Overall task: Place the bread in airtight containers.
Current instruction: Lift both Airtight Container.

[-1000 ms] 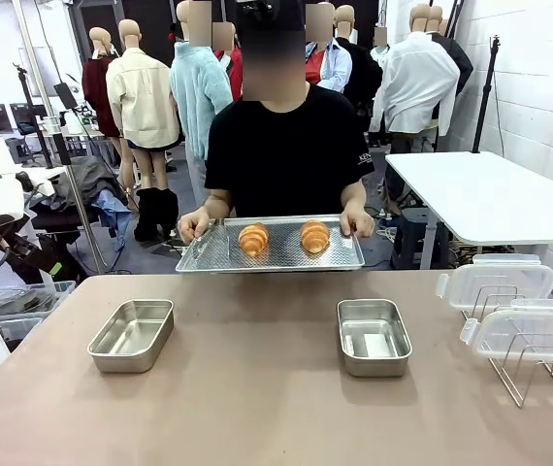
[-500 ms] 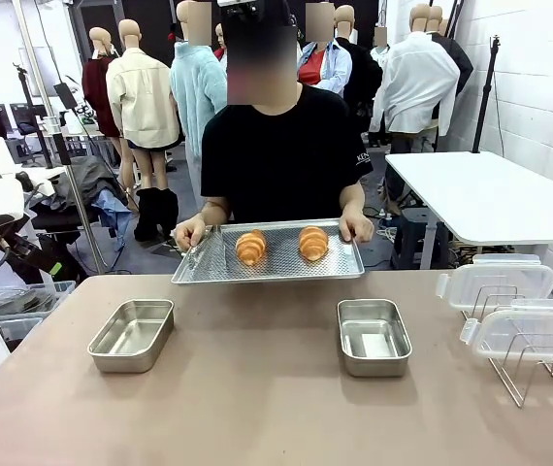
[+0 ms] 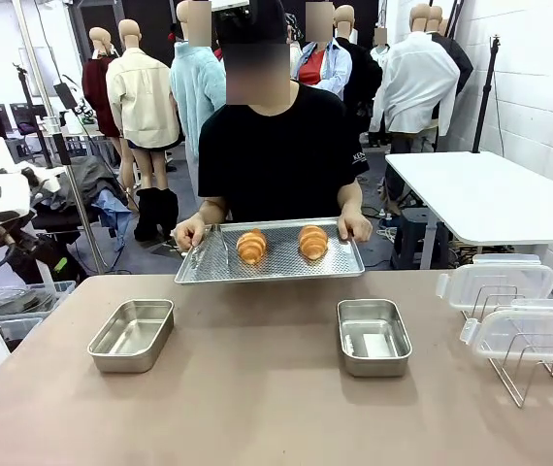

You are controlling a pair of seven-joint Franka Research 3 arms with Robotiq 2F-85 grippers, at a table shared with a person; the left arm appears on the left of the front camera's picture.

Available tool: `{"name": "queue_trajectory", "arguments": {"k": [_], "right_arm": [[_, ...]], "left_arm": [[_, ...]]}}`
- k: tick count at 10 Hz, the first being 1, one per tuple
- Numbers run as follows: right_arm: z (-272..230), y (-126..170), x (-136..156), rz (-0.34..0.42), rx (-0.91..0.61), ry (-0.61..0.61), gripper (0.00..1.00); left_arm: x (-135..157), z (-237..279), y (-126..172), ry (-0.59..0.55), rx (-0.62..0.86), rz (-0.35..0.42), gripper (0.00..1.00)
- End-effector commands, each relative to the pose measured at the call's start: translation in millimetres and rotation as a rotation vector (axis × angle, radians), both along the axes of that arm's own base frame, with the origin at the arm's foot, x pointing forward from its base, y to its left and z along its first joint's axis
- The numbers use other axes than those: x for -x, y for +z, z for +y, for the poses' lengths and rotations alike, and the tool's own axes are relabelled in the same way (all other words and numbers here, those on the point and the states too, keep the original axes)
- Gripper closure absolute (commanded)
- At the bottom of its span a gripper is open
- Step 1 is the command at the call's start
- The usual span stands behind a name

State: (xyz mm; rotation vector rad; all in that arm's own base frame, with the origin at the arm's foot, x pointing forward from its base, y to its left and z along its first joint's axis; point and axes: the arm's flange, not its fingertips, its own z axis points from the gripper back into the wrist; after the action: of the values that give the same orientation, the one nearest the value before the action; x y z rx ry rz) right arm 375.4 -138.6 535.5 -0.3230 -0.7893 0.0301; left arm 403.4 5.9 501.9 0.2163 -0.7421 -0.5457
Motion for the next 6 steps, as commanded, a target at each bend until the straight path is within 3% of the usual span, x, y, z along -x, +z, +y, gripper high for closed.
{"name": "queue_trajectory", "arguments": {"k": [1, 2, 3, 6], "right_arm": [[87, 72, -20, -0.031, 0.015, 0.117, 0.00], [129, 96, -27, -0.021, 0.061, 0.179, 0.00], [166, 105, -32, 0.066, 0.074, 0.215, 0.00], [224, 79, -44, 0.360, 0.007, 0.249, 0.00]], "left_arm": [[4, -36, 44, -0.009, -0.042, -0.089, 0.00], [5, -44, 65, -0.002, -0.027, -0.111, 0.00], [3, -55, 77, 0.019, -0.068, -0.039, 0.00], [-14, -65, 69, 0.015, -0.066, 0.178, 0.00]]}}
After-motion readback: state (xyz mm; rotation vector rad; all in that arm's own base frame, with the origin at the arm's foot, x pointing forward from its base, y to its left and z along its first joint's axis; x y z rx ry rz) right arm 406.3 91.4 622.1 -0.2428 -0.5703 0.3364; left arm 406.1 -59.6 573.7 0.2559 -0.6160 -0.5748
